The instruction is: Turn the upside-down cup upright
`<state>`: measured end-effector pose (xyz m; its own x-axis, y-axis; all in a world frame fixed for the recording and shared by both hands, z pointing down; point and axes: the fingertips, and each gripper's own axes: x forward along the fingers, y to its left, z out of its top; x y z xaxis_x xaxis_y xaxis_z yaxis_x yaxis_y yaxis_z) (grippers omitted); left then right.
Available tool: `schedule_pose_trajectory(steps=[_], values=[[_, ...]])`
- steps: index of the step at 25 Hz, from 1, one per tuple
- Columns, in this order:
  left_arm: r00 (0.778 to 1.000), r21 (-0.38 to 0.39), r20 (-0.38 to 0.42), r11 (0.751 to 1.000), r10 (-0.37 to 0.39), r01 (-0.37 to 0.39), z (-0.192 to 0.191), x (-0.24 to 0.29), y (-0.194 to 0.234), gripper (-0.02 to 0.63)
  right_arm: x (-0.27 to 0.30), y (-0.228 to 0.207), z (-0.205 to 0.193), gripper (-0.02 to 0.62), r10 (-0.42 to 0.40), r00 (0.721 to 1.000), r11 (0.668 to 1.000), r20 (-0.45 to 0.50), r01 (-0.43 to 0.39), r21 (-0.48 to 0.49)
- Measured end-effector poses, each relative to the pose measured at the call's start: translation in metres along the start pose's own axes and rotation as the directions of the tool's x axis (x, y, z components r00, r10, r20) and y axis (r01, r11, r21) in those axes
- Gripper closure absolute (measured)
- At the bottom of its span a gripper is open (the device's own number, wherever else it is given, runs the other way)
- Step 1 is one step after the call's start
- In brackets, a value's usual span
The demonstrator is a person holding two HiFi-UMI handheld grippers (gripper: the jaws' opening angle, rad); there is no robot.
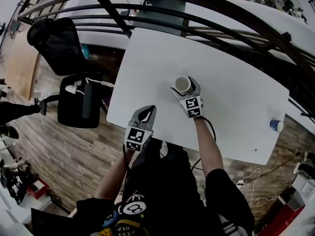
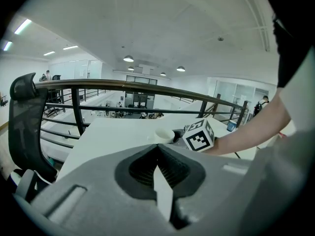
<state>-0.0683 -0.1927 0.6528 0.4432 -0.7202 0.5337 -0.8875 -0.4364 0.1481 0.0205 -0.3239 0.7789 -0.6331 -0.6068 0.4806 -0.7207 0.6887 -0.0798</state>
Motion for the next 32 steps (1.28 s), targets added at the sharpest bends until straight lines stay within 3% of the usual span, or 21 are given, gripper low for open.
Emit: schedule_pose_trajectory(steps=[1,5,7,10,14,16,17,19,21,24,26,27,29,30,31,32], values=[[1.000,-0.007,0.003,1.000,-0.002,0.002,0.002,0.002,0.002,0.601,0.000,-0.002,-0.001,0.209,-0.005,1.000,1.000,-0.006,0.005,-0.004],[0.999,-0.028,0.010,0.999,-0.037,0.037,0.023,0.016,0.008,0.601,-0.004,0.002,0.006,0.204,0.009,1.000,1.000,-0.008,-0.009,0.011],[0.996,-0.051,-0.001,0.995,-0.085,0.085,0.039,0.025,0.009,0.601,-0.014,0.011,0.016,0.204,0.022,1.000,0.999,0.010,-0.021,-0.029],[0.971,-0.056,-0.067,0.973,-0.228,0.225,0.067,0.047,0.001,0.430,-0.042,0.034,0.049,0.204,0.066,0.996,0.991,0.053,-0.059,-0.123],[0.921,0.036,-0.242,0.945,-0.307,0.324,0.082,0.073,-0.019,0.350,-0.082,0.068,0.093,0.204,0.117,0.988,0.969,0.105,-0.090,-0.230],[0.881,0.071,-0.343,0.926,-0.327,0.371,0.078,0.077,-0.034,0.360,-0.093,0.079,0.109,0.204,0.117,0.989,0.948,0.096,-0.082,-0.307],[0.864,0.107,-0.393,0.917,-0.316,0.385,0.075,0.078,-0.039,0.449,-0.097,0.083,0.116,0.204,0.111,0.990,0.937,0.089,-0.074,-0.340],[0.847,0.146,-0.447,0.911,-0.287,0.385,0.071,0.081,-0.042,0.551,-0.105,0.085,0.124,0.202,0.087,0.993,0.920,0.074,-0.052,-0.389],[0.831,0.071,-0.450,0.914,-0.328,0.399,0.072,0.079,-0.047,0.566,-0.111,0.085,0.124,0.202,0.058,0.997,0.904,0.050,-0.031,-0.427],[0.793,-0.054,-0.423,0.886,-0.438,0.460,0.074,0.073,-0.061,0.568,-0.126,0.085,0.122,0.202,0.059,0.997,0.901,0.053,-0.030,-0.432],[0.785,-0.140,-0.366,0.863,-0.500,0.485,0.079,0.071,-0.066,0.568,-0.140,0.082,0.128,0.202,0.083,0.990,0.928,0.115,-0.035,-0.371],[0.792,-0.181,-0.323,0.855,-0.519,0.486,0.085,0.071,-0.066,0.568,-0.148,0.078,0.133,0.202,0.100,0.981,0.951,0.163,-0.046,-0.305],[0.821,-0.241,-0.223,0.846,-0.526,0.477,0.099,0.071,-0.059,0.569,-0.166,0.064,0.137,0.201,0.128,0.958,0.991,0.257,-0.114,-0.068],[0.837,-0.254,-0.175,0.845,-0.519,0.471,0.106,0.070,-0.054,0.568,-0.174,0.056,0.137,0.201,0.139,0.946,0.981,0.293,-0.172,0.092],[0.852,-0.256,-0.132,0.848,-0.506,0.464,0.113,0.070,-0.050,0.569,-0.178,0.049,0.137,0.201,0.150,0.934,0.938,0.325,-0.239,0.253],[0.867,-0.245,-0.096,0.856,-0.490,0.456,0.119,0.071,-0.046,0.569,-0.180,0.043,0.137,0.202,0.166,0.920,0.864,0.356,-0.310,0.396]])
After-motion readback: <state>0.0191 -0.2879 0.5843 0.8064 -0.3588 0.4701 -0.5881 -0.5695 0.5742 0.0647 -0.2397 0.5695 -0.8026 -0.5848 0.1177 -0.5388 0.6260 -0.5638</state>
